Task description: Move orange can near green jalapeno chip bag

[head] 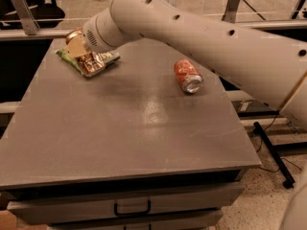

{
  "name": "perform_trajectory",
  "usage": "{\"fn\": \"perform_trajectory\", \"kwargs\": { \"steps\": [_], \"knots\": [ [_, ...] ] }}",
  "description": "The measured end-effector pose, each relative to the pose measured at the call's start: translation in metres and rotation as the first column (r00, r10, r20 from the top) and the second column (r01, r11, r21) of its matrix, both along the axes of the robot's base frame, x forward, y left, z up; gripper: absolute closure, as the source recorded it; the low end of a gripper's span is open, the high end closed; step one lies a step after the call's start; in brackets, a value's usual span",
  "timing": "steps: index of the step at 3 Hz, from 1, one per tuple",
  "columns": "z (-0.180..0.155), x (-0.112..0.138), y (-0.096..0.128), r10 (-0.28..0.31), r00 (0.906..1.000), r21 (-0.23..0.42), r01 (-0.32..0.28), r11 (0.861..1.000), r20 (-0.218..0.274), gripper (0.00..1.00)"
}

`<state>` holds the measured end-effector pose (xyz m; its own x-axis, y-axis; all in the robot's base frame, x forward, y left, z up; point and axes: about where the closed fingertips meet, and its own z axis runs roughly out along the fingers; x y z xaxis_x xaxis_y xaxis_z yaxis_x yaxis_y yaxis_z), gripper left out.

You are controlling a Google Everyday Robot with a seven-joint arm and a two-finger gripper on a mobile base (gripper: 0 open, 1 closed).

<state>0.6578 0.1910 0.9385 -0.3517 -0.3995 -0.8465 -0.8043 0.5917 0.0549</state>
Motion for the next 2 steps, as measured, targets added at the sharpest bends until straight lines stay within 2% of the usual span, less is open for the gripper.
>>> {"fn": "perform_trajectory", "kwargs": {
  "steps": [1, 2],
  "knots": [
    [-0.005, 0.023, 0.004, 0.069, 0.9976, 0.13, -0.07, 0.989, 0.012, 1.0],
    [-0.011, 0.04, 0.007, 0.14, 0.9885, 0.216, -0.149, 0.965, 0.059, 1.0]
  ]
}}
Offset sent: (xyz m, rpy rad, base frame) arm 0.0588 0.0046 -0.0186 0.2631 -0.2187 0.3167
